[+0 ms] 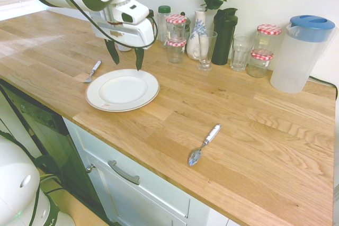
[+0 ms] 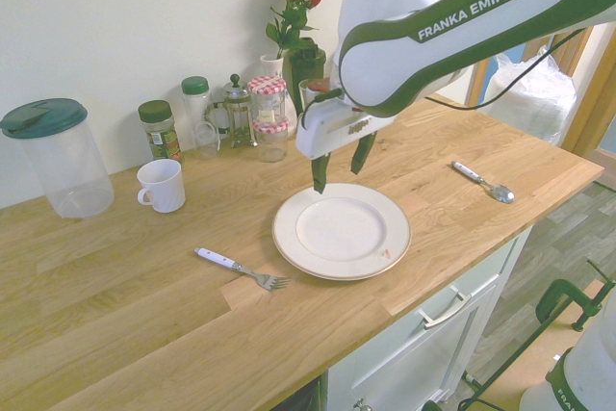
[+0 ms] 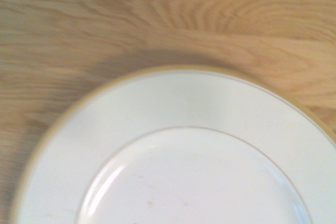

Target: Put the fork into the plate

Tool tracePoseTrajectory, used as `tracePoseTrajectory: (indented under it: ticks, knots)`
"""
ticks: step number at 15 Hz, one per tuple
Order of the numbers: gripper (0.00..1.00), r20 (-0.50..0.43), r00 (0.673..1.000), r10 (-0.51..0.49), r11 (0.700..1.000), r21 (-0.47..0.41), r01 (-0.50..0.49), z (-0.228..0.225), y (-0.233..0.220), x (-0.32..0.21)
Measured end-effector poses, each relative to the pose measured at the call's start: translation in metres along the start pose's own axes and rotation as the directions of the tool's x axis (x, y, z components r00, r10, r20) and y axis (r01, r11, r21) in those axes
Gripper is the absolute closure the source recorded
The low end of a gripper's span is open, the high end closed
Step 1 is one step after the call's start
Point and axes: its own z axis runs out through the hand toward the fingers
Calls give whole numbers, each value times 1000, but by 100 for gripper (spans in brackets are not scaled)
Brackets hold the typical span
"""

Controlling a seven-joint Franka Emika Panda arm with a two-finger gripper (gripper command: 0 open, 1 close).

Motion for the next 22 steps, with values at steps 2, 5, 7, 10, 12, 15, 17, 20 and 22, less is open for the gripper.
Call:
tracePoseTrajectory:
  ticks: [2, 5, 7, 10, 12, 15, 17, 20, 22]
  knots:
    - [0, -27, 999, -39, 999, 23, 39, -16, -29, -19]
    - [0, -44, 994, -100, 994, 40, 102, -25, -64, -43]
    - [0, -43, 990, -137, 989, 44, 139, -16, -87, -48]
    - [0, -48, 980, -195, 981, 14, 196, 11, -126, -70]
    - [0, -37, 973, -228, 974, -18, 227, 31, -143, -88]
    - [0, 19, 964, -266, 960, -80, 267, 61, -148, -107]
    - [0, 39, 962, -272, 957, -90, 274, 68, -153, -111]
    - [0, 56, 960, -276, 956, -89, 280, 75, -159, -115]
    - [0, 71, 960, -272, 956, -94, 278, 84, -162, -113]
